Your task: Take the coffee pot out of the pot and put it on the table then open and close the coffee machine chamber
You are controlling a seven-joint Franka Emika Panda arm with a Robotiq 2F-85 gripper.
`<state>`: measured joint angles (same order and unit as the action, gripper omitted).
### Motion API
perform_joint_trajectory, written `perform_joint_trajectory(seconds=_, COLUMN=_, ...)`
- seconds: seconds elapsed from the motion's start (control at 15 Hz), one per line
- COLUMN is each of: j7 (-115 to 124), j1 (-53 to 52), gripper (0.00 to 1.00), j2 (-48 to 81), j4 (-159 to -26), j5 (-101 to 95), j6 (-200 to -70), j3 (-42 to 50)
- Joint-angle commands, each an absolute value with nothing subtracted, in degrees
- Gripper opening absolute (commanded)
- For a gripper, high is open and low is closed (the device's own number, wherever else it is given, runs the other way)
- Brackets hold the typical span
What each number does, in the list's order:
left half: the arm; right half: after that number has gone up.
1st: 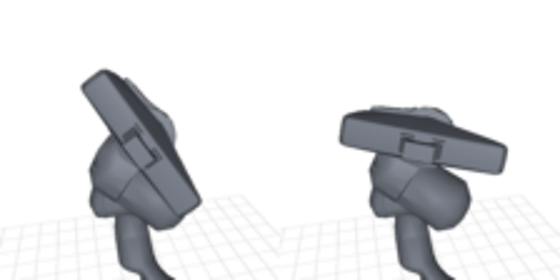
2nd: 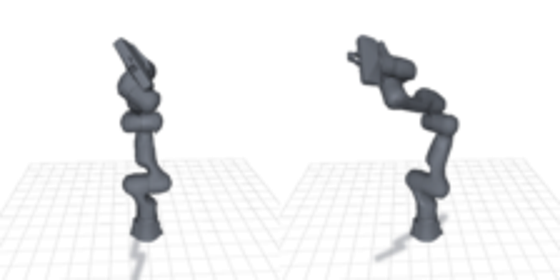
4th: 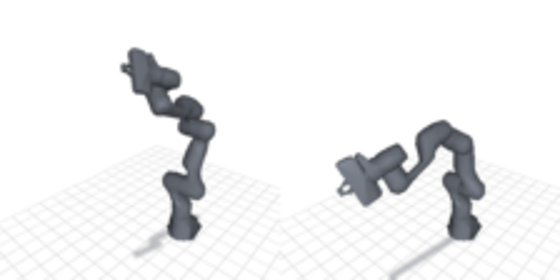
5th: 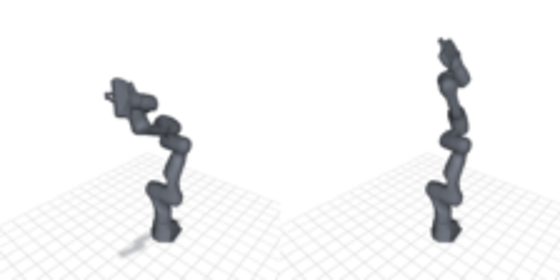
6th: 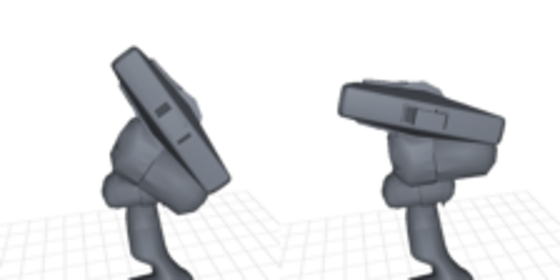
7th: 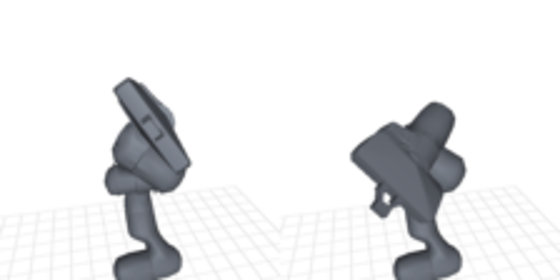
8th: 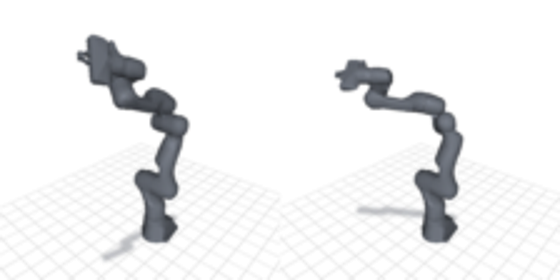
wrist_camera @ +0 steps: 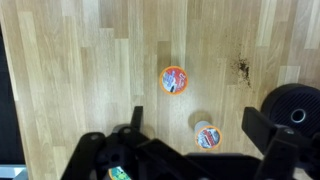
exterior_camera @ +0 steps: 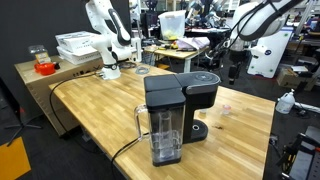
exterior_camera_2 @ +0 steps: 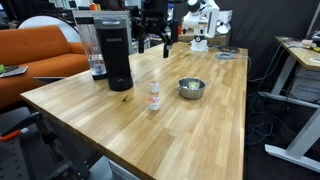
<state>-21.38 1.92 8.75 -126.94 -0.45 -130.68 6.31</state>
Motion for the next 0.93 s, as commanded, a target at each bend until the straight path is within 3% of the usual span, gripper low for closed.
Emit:
perform_joint_trajectory(seconds=0.0, j7=-21.16, j1=3.26, gripper=1.0, j2=8.62, j4=-126.84, j5=-0.74, j6=-130.52, j3=4.85)
perform_joint_trajectory(seconds=0.87, j7=-19.94, j1=2.92, gripper=1.0, j2=10.15, j4=-123.38, j5=-2.5, j6=-131.42, j3=4.69)
